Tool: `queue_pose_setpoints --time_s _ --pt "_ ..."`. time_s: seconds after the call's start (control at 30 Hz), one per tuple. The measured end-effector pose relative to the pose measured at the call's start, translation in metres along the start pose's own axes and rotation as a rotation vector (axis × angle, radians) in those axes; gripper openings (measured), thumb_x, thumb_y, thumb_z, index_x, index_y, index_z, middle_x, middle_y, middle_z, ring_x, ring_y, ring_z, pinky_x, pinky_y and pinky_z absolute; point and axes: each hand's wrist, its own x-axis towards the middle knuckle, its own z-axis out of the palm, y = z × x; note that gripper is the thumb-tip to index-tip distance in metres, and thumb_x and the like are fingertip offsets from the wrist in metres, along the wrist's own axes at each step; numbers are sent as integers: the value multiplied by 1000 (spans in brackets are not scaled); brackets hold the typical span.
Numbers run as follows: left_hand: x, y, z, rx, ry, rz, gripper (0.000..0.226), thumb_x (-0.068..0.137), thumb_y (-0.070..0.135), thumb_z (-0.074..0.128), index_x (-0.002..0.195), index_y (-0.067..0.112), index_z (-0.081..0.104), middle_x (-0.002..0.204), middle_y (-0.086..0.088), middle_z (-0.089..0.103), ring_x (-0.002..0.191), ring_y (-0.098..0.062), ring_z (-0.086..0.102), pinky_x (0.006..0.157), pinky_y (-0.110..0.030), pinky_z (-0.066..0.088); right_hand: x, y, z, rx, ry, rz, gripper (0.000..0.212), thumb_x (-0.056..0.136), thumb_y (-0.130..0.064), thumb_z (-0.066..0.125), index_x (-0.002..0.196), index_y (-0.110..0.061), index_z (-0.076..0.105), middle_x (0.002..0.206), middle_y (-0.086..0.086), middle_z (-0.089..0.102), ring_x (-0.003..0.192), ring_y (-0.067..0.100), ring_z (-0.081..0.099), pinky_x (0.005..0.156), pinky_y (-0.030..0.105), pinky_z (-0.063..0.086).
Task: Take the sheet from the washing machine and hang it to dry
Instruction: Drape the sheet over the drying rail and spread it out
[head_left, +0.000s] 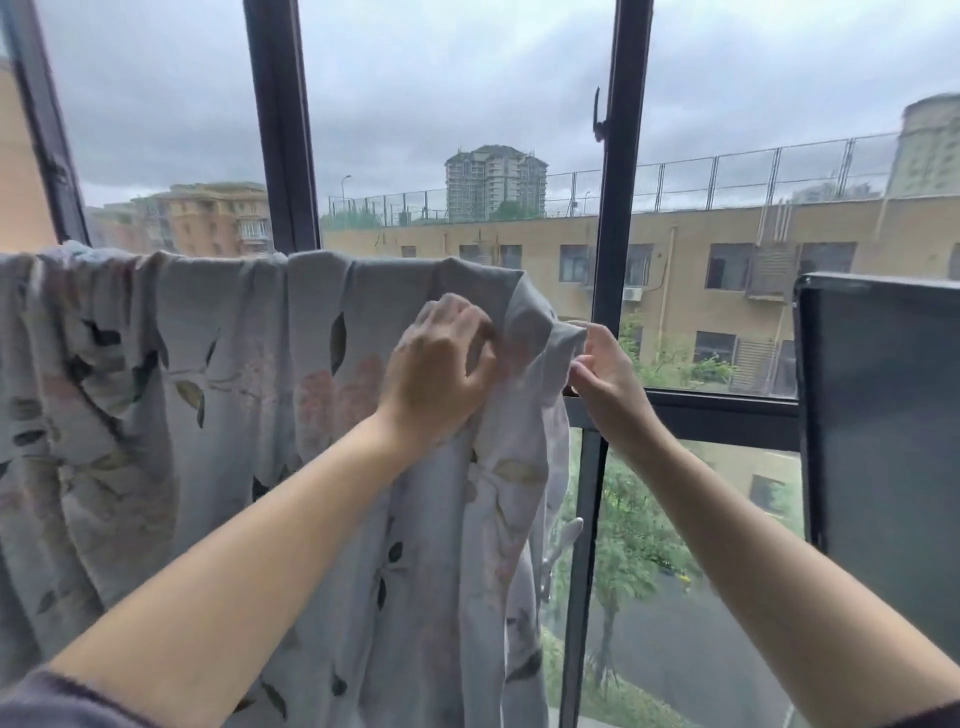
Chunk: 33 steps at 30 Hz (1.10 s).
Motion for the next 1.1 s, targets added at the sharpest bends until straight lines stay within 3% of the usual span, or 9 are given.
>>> queue_pose_setpoints --time_s 0.1,0.2,0.3,0.47,0.6,0.7,0.8,0.93,1.1 --pt "33 -14 0 141 -35 9 36 81 14 50 117 17 52 126 -4 47 117 -23 42 99 -45 32 0 -2 -2 -126 -25 -140 46 83 -20 70 124 -30 51 114 -6 60 100 11 61 84 33 54" --pt "62 -23 4 196 -203 -28 43 85 19 44 127 20 46 135 -4 44 128 -24 38 111 -54 18 3 -10 -1 -278 49 -316 19 79 -27 66 97 -28 61 99 -11 57 83 4 57 76 35 54" --pt "70 -25 11 223 -217 -72 23 87 23 41 106 16 53 116 -6 53 114 -26 46 105 -50 24 3 -22 -9 -258 44 -352 17 76 -33 60 92 -27 59 97 -9 59 86 4 58 80 38 54" --pt "69 -22 20 267 -110 -43 22 84 29 37 93 14 51 105 -8 55 100 -27 48 90 -42 26 -3 -43 -18 -5 -411 -132 33 81 -22 65 112 -28 59 93 20 58 85 21 58 81 34 49" --pt "68 -28 20 294 -84 -1 17 85 26 41 91 13 50 102 -10 55 98 -28 49 87 -42 27 8 -66 -46 -7 -478 -28 17 80 -12 70 87 -27 68 77 -1 59 75 11 56 74 24 48" --pt "67 -29 20 293 -66 -13 14 87 25 42 91 13 49 100 -9 54 98 -28 49 88 -43 27 15 -66 -58 -393 -298 -137 34 81 1 67 97 -30 67 71 -8 58 71 13 59 70 22 53" --pt "66 -26 18 291 -61 -21 14 87 25 42 92 13 49 99 -8 54 97 -27 48 89 -43 27 18 -57 -64 -632 136 -383 34 79 8 61 84 -25 67 75 -13 59 65 -1 54 62 12 48" --pt "63 -21 18 269 -54 33 18 85 27 43 94 14 50 99 -6 54 95 -26 49 88 -41 28 21 -53 -71 -357 465 -403 38 78 15 51 76 -21 59 77 -11 57 69 -7 53 64 10 48" --pt "62 -24 15 261 -56 28 17 85 29 43 94 16 49 97 -3 53 93 -24 48 87 -39 28 20 -43 -58 -41 369 -88 45 75 23 39 63 -19 48 64 -3 44 56 3 38 49 11 34"
